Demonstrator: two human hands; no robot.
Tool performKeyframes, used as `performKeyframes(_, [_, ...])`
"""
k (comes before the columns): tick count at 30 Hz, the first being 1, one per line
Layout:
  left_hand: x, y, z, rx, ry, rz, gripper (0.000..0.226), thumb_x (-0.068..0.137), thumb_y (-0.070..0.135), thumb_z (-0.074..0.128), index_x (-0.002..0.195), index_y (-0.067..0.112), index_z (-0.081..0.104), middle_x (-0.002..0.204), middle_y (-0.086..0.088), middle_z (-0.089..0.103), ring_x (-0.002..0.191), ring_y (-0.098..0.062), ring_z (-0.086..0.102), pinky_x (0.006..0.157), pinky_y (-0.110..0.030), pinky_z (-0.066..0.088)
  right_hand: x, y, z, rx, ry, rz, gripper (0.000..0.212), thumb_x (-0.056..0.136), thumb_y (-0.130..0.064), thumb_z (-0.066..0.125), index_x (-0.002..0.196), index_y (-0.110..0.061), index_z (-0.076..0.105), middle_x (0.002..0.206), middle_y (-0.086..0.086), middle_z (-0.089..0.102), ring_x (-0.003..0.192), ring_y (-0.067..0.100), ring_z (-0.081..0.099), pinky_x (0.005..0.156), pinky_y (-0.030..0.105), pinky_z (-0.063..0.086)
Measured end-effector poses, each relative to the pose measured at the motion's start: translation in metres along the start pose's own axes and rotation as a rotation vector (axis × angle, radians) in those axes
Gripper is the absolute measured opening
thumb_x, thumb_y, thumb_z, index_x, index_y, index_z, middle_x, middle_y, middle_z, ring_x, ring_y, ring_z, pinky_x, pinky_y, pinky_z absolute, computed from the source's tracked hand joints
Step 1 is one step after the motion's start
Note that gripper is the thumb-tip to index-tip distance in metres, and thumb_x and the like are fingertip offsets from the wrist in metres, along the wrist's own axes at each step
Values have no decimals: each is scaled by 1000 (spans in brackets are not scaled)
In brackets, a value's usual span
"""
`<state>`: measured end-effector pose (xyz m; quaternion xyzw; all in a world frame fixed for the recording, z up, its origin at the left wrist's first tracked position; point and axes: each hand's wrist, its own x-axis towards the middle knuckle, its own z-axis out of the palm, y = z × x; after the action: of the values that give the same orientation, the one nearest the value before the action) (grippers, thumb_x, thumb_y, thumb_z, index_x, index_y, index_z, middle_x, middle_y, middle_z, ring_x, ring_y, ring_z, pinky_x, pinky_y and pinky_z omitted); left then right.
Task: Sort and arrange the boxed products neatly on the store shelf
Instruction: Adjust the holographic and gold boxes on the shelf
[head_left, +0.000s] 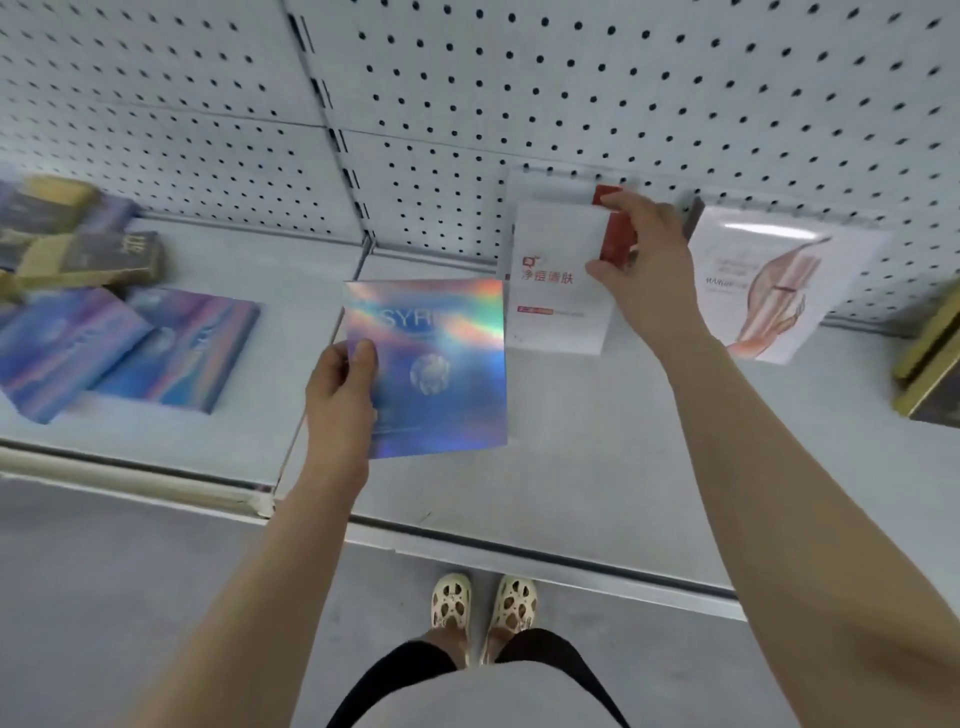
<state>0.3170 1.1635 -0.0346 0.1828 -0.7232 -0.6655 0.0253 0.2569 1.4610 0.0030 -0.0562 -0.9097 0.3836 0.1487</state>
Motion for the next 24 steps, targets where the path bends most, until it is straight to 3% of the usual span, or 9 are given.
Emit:
performKeyframes(3, [-1,2,5,-8,-13,26,19,98,28,53,84,16,58,66,17,59,57,2,52,52,-13,42,7,-2,6,-65,48,-27,61,77,-5,72,134,-18,55,132,13,41,113,25,52,101,31,46])
performKeyframes(6, [-1,4,6,-23,-25,41,20,98,28,53,88,11,57,68,15,61,57,3,54,50,-11,43,11,-4,10,-143,77,-16,60,79,-6,73,135,-18,54,133,14,40,117,23,46,98,19,36])
performKeyframes(11, [-2,6,9,-63,-119,18,22,95,34,54,92,13,59,86,0,65,73,-12,60,65,-27,50,6,-13,3,-262,68,-45,62,80,-7,73,137,-17,52,136,15,40,118,27,46,98,33,44])
performKeyframes(14, [-4,6,11,-62,-136,34,20,96,33,55,86,15,58,78,8,64,67,-6,57,61,-21,48,-5,-24,-6,-281,161,-63,55,84,-7,67,137,-12,53,137,17,42,125,32,44,99,37,43])
performKeyframes(17, [-8,5,16,-56,-185,61,18,91,36,57,78,23,57,67,17,60,61,-1,53,54,-14,44,-27,-38,-15,-170,221,-84,39,89,-8,60,128,-10,59,128,13,52,115,28,55,89,34,48])
performKeyframes(20, [-18,5,28,-44,-296,66,16,86,40,56,77,27,57,68,17,60,62,-3,53,56,-17,44,-60,-48,-26,-139,144,-127,24,96,-16,59,119,-11,65,120,6,60,102,19,60,84,23,46])
performKeyframes(24, [-46,3,57,-31,-443,58,15,84,40,58,81,26,61,78,8,63,73,-14,56,70,-33,46,-101,-42,-41,-105,-107,-6,32,98,-33,59,124,-15,65,124,3,64,110,15,60,99,27,46])
